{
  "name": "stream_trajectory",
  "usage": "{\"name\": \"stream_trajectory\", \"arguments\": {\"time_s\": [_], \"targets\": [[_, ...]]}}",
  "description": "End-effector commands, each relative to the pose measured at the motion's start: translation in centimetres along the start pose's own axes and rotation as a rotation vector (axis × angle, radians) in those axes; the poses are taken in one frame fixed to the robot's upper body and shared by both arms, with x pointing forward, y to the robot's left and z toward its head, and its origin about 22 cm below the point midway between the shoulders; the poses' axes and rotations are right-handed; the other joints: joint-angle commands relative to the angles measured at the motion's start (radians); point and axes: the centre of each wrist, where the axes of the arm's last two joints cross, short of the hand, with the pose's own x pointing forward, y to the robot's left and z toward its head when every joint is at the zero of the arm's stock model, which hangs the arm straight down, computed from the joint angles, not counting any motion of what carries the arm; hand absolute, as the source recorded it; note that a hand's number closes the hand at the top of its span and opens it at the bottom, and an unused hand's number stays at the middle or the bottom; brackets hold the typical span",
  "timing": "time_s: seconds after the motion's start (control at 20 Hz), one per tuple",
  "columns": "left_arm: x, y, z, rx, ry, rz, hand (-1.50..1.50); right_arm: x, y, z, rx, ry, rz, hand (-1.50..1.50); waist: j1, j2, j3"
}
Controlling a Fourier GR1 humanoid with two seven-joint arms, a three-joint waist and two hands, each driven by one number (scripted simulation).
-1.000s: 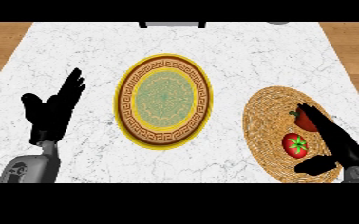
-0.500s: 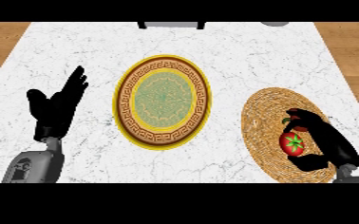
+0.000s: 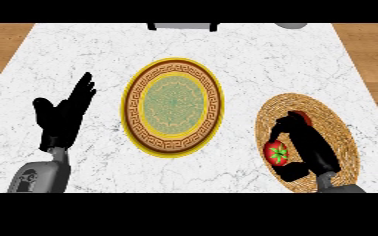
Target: Pick the tomato from the placemat and place it in the plate
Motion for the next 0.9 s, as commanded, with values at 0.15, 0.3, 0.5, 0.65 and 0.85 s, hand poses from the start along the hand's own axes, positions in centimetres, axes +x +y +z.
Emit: {"name": "stream_trajectory", "arguments": {"time_s": [0.15,0.3,0.5,0.65,0.85], "targets": [[1.4,-1.9,-0.9,-0.11,-0.036,-0.033,0.0,18.5,6.1,-1.1,0.125,-0.481,0.103,1.5,0.13,0.017,0.015],[1.5,-1.8,-1.2,-0.087,-0.022,-0.016,0.0,22.2,6.6,0.5,0.019,-0.526,0.149,1.5,0.102,0.009,0.018],[0.8,-1.8,-1.2,-0.068,-0.003,-0.011,0.0,25.6,5.2,2.2,-0.245,-0.558,0.084,1.5,0.071,0.004,0.018],[0.6,-1.9,-1.1,-0.056,-0.004,-0.01,0.0,26.8,5.2,2.6,-0.416,-0.516,0.071,1.5,0.056,0.003,0.018],[1.2,-0.8,-1.5,-0.034,-0.015,-0.019,0.0,28.4,5.6,3.2,-0.507,-0.409,0.025,1.5,0.057,0.007,0.018]]}}
